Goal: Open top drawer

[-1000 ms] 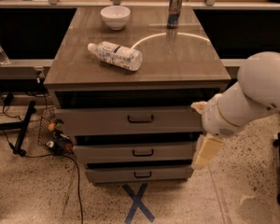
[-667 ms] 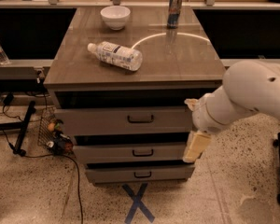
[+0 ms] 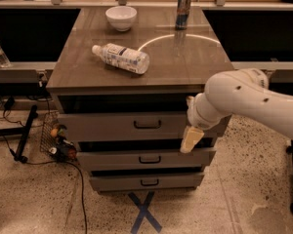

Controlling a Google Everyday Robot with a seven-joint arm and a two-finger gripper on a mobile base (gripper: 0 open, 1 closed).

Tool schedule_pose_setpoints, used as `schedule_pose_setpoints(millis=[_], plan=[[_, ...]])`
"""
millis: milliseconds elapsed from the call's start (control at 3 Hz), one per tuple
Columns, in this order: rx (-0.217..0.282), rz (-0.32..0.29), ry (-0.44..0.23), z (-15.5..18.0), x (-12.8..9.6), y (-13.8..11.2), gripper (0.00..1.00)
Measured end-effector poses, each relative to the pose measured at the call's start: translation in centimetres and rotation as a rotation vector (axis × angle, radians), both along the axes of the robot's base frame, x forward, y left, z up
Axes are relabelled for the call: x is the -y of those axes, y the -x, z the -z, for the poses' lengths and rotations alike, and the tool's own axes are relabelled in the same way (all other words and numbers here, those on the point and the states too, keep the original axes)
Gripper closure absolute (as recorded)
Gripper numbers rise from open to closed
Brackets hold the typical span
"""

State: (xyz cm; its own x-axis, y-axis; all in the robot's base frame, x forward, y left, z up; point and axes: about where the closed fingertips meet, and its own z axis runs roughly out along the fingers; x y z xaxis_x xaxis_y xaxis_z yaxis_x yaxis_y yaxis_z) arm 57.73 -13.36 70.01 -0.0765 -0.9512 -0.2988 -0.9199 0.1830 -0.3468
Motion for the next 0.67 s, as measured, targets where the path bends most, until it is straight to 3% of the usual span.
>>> schedule_pose_setpoints(millis=[333,667], plan=[[-0.028,0.007,0.053,3.7,0.1,-2.7,0.03],[-0.054,0.014,0.081,5.8,0.5,-3.6,0.25]])
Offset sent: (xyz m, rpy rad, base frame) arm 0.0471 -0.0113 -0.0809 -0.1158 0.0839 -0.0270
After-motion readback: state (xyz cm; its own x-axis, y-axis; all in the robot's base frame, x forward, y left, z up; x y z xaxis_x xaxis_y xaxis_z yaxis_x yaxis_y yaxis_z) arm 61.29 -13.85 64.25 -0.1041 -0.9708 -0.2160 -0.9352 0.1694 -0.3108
